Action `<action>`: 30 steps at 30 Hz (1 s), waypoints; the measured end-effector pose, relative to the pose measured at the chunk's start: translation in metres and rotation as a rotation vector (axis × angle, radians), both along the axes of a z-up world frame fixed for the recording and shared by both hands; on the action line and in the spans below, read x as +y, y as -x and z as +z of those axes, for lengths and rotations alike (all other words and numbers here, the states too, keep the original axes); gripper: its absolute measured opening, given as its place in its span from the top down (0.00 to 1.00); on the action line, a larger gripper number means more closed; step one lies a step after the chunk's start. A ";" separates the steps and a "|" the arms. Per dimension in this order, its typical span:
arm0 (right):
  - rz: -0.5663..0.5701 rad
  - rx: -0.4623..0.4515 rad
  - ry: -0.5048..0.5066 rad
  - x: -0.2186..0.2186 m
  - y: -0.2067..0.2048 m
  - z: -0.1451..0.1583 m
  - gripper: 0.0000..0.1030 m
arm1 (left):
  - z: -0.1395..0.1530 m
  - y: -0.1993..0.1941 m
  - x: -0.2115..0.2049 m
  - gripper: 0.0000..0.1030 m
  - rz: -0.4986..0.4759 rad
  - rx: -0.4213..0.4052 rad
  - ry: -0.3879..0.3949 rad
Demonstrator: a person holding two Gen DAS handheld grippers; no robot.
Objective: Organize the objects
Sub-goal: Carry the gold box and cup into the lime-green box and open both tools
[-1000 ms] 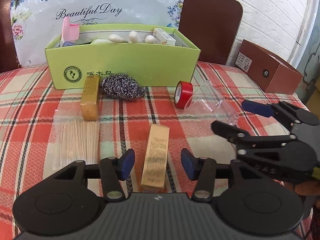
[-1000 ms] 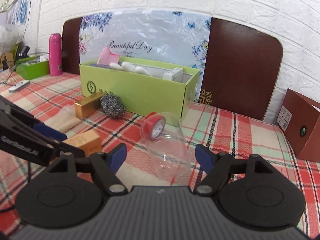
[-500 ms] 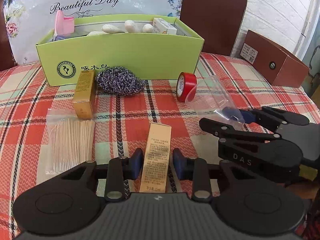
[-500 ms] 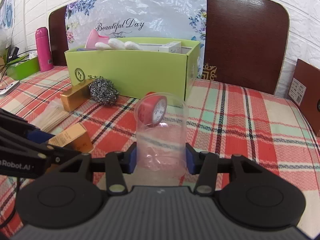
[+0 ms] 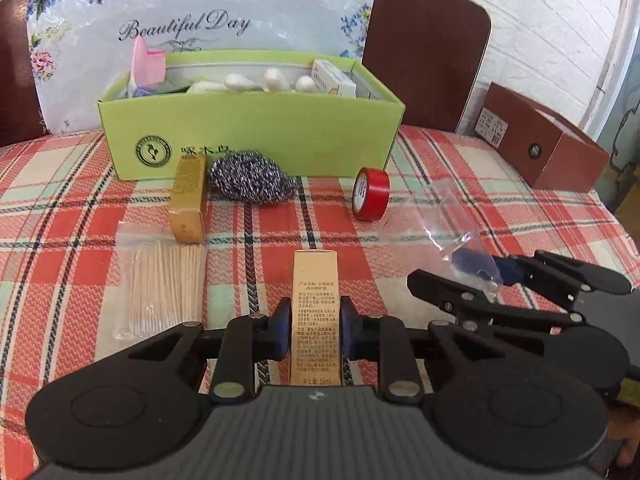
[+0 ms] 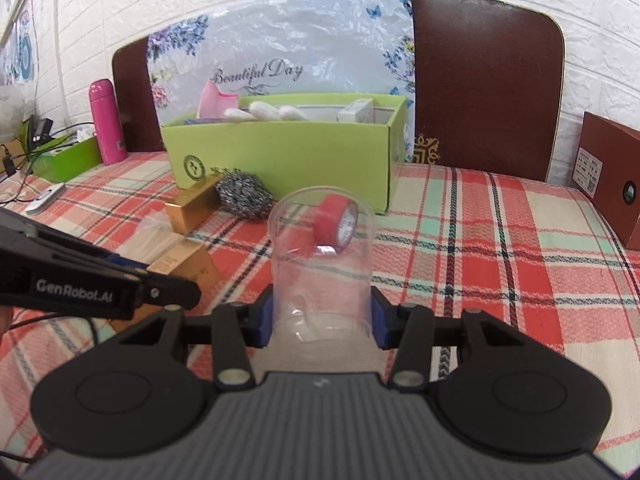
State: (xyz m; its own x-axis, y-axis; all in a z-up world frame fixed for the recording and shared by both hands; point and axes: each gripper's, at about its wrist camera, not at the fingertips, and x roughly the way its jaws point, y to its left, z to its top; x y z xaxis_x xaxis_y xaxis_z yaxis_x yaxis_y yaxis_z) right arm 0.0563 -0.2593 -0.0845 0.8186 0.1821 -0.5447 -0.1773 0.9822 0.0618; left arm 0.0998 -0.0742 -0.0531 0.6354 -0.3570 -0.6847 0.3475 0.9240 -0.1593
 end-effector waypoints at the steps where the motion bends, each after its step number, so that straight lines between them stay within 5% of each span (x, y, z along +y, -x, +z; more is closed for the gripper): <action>1: 0.006 -0.008 -0.006 0.001 0.002 0.003 0.56 | 0.004 0.002 0.003 0.76 0.001 -0.010 0.009; 15: 0.059 -0.170 -0.043 0.013 -0.011 0.063 0.56 | 0.072 -0.017 0.033 0.76 0.032 -0.158 0.092; 30: 0.039 -0.317 0.013 0.035 -0.125 0.097 0.56 | 0.110 -0.131 0.045 0.76 0.129 -0.216 0.122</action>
